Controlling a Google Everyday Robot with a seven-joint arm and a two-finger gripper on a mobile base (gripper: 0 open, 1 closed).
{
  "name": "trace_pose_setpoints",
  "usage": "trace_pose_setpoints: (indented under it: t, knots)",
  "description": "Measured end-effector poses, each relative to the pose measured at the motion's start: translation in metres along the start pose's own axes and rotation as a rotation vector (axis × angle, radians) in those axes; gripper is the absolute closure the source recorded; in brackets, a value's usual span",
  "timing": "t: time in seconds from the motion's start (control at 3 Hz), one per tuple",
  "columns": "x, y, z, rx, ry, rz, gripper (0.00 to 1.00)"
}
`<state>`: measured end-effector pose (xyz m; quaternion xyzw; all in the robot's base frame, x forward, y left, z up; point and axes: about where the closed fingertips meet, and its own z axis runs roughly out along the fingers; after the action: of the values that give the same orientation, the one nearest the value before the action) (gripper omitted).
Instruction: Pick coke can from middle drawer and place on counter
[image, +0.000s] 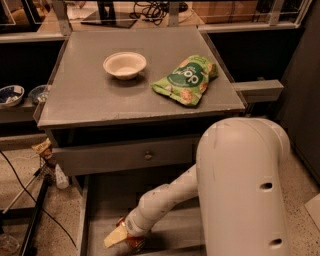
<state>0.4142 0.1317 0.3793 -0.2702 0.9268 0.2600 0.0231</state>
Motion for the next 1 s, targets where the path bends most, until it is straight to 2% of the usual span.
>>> trace_pose_setpoints:
  t: [0.33, 0.67, 1.0]
  knots:
    - [0.0002, -0.0003, 0.0007, -0.001, 0.001, 0.001, 0.0]
    - [0.0002, -0.0003, 0.0007, -0.001, 0.001, 0.001, 0.19]
    - [0.0002, -0.0003, 0.0007, -0.001, 0.001, 0.001, 0.5]
